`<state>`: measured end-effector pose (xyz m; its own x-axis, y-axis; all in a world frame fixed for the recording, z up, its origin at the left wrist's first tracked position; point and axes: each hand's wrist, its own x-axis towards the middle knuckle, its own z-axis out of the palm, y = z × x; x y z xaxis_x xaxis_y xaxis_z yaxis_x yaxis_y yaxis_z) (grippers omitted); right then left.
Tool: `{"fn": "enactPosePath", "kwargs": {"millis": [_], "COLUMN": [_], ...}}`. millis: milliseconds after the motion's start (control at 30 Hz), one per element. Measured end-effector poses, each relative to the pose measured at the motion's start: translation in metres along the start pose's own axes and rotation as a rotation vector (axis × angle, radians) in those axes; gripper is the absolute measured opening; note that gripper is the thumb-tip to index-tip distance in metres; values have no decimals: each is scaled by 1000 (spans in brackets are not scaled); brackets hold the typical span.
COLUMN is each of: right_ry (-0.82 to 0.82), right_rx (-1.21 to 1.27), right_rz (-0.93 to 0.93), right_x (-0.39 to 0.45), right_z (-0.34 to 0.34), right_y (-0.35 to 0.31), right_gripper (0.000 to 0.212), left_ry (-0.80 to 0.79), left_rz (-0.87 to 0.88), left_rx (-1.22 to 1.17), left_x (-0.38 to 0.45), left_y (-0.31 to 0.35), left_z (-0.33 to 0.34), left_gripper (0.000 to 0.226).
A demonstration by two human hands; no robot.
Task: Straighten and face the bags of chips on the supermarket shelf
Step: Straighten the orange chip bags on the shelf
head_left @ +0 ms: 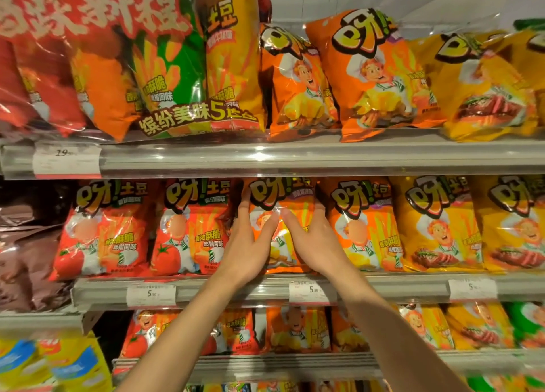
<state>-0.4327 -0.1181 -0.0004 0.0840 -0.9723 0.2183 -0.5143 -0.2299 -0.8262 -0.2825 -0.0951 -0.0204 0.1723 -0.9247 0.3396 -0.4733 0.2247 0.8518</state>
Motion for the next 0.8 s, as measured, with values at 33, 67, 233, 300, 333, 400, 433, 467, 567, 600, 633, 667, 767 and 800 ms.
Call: {"fn": "enactPosePath", "kwargs": {"millis": [33,67,233,300,333,400,433,467,567,600,633,667,767,800], "right_ry": [8,11,73,69,57,40,42,52,88,91,87,82,73,65], "right_rx": [4,6,28,34,38,50,47,24,-89,-107,-119,-126,-113,-111], "right_rz": [-1,-5,-112,-140,-145,-164,-173,-174,-133,-125,-126,-131,-127,-117], "right_x": [0,0,6,12,15,19,19,19,20,21,23,23,26,26], "right_z": [0,1,-5,-6,-6,-3,-2,-1,0,0,1,2,4,5], "right_y": [0,0,-1,-4,-5,-6,-6,-6,-8,-8,-8,-7,-3,-2], "right_gripper": [95,95,84,73,68,61,60,60,60,61,62,62,61,61], "left_ry": [2,19,124,109,97,74,73,82,114,116,114,106,85,79], "left_rz": [-3,-6,-168,-224,-220,-181,-156,-132,-76,-57,-37,-25,-9,-15], "left_rx": [-12,-32,-149,-139,-129,-110,-93,-73,-4,10,28,49,85,87], "left_x": [0,0,17,27,31,32,31,30,31,32,33,35,41,41], "left_y": [2,5,19,20,19,16,14,11,9,9,9,8,5,5], "left_z": [0,0,-3,-3,-1,1,3,4,7,8,8,8,6,6], "left_gripper": [82,82,90,79,73,71,74,77,76,71,64,57,50,50]}}
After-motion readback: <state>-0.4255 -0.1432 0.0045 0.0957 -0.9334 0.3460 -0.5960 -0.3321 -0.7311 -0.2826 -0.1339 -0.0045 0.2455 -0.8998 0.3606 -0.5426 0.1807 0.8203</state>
